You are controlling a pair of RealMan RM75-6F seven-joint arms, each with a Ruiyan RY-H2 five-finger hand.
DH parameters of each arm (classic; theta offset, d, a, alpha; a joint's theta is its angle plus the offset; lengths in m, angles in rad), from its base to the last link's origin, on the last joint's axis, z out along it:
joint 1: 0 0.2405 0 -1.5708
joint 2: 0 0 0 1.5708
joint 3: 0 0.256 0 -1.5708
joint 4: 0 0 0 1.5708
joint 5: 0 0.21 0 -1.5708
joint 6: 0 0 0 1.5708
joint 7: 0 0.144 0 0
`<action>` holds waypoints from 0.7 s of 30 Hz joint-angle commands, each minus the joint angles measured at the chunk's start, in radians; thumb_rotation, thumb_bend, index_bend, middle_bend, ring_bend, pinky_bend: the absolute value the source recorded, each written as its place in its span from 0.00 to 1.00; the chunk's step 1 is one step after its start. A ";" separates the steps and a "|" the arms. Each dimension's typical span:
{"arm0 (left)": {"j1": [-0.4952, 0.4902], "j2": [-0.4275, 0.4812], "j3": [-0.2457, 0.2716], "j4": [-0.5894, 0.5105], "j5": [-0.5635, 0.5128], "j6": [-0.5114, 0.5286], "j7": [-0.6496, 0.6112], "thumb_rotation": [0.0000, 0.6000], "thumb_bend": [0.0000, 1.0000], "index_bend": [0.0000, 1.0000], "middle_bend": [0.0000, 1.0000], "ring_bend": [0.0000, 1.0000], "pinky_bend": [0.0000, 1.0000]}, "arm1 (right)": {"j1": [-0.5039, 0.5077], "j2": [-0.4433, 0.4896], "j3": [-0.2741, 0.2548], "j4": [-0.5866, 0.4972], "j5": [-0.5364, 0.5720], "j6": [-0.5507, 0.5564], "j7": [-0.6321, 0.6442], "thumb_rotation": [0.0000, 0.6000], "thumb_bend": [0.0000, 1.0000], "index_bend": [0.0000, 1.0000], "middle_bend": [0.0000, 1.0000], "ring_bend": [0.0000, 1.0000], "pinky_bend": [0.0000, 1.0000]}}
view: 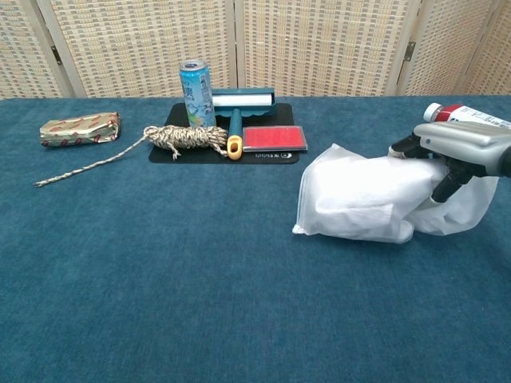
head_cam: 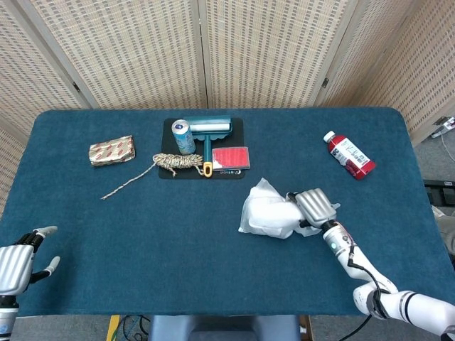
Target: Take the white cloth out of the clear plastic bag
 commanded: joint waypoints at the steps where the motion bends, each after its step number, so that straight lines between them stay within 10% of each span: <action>1: -0.007 0.003 -0.004 -0.005 0.003 -0.004 0.006 1.00 0.30 0.26 0.31 0.36 0.58 | -0.014 -0.007 -0.012 0.030 -0.097 0.091 0.076 1.00 0.65 0.56 0.66 0.56 0.68; 21: -0.154 0.035 -0.095 -0.126 0.007 -0.108 -0.005 1.00 0.30 0.28 0.14 0.20 0.43 | -0.016 -0.087 -0.044 0.201 -0.425 0.482 0.263 1.00 0.66 0.56 0.66 0.56 0.68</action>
